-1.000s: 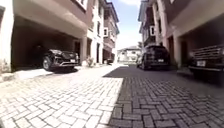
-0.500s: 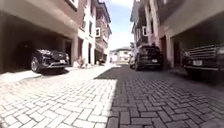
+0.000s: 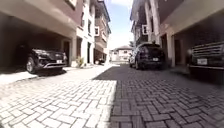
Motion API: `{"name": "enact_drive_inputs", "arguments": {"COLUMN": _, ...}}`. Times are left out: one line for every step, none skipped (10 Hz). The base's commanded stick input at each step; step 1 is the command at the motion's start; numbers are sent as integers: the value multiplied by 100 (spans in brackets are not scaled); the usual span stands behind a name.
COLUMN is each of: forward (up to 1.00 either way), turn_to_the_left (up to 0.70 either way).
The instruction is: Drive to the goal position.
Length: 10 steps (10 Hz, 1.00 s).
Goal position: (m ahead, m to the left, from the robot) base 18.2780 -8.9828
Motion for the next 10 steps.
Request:
{"name": "enact_drive_inputs", "arguments": {"forward": 50, "turn_to_the_left": 0}}
{"name": "enact_drive_inputs", "arguments": {"forward": 50, "turn_to_the_left": 0}}
{"name": "enact_drive_inputs", "arguments": {"forward": 50, "turn_to_the_left": 0}}
{"name": "enact_drive_inputs", "arguments": {"forward": 50, "turn_to_the_left": 0}}
{"name": "enact_drive_inputs", "arguments": {"forward": 50, "turn_to_the_left": 0}}
{"name": "enact_drive_inputs", "arguments": {"forward": 50, "turn_to_the_left": 0}}
{"name": "enact_drive_inputs", "arguments": {"forward": 50, "turn_to_the_left": 0}}
{"name": "enact_drive_inputs", "arguments": {"forward": 50, "turn_to_the_left": 0}}
{"name": "enact_drive_inputs", "arguments": {"forward": 50, "turn_to_the_left": 0}}
{"name": "enact_drive_inputs", "arguments": {"forward": 50, "turn_to_the_left": 0}}
